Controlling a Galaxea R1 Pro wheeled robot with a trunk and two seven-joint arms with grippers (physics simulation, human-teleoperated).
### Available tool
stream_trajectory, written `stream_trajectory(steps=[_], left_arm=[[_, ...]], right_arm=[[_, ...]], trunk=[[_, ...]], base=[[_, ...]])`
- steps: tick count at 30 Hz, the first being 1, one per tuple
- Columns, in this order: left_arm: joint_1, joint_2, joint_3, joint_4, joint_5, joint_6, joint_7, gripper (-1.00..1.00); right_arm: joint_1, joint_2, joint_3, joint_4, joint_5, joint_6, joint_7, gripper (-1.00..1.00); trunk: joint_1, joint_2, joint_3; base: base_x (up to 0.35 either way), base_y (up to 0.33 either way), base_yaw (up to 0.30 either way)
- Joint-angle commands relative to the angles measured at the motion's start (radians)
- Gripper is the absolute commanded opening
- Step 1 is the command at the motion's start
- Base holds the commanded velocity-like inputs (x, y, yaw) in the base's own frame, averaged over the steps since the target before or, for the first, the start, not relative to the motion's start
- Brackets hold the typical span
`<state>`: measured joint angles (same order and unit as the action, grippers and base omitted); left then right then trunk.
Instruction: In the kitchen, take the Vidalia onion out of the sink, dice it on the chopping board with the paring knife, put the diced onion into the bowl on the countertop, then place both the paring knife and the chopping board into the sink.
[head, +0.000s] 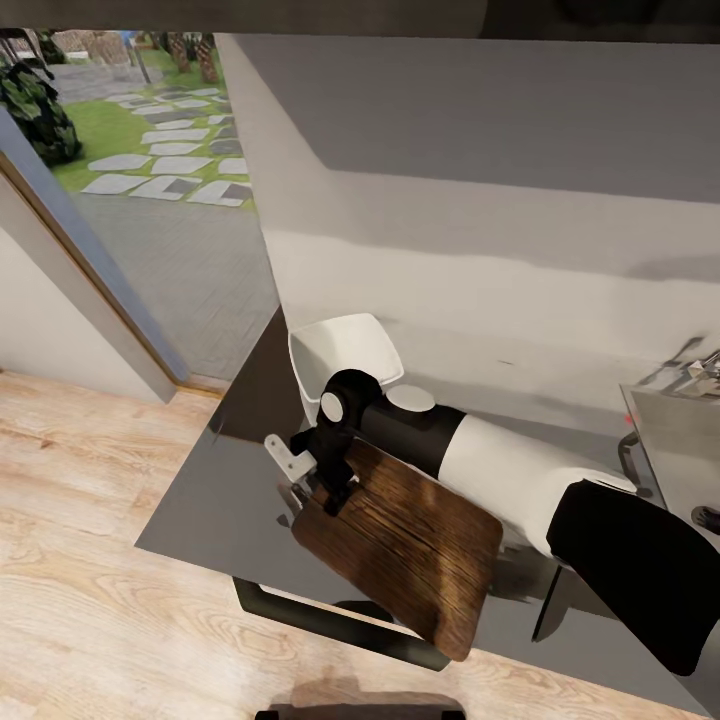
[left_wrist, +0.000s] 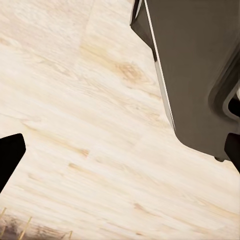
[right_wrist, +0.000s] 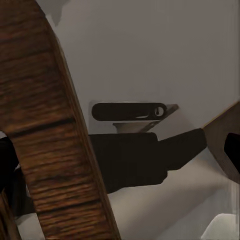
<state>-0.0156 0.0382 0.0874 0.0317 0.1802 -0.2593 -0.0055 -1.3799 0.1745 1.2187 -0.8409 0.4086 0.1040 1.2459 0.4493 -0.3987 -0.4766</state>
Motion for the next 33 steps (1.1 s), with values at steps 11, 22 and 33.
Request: stream_trajectory(steps=[11,22,33], left_arm=[[-0.001,0.002,0.007,0.004,-0.002,-0.007,-0.001,1.00],[-0.001,0.002,0.006,0.004,-0.002,-0.007,-0.001,1.00],[-0.001,0.002,0.006,0.004,-0.002,-0.008,-0.001,1.00]], right_arm=[[-0.001,0.000,0.003,0.000,0.002,0.008,-0.009,-1.00],[-0.001,0.000,0.004,0.000,0.004,0.009,-0.013,-1.00],[-0.001,0.000,0.003,0.000,0.003,0.014,-0.010,-1.00]], trunk=[[0.001,-0.001,-0.001],[0.001,-0.001,-0.001],[0.001,-0.001,-0.001]], base=[[0.000,0.000,0.000],[0.000,0.000,0.000],[0.000,0.000,0.000]])
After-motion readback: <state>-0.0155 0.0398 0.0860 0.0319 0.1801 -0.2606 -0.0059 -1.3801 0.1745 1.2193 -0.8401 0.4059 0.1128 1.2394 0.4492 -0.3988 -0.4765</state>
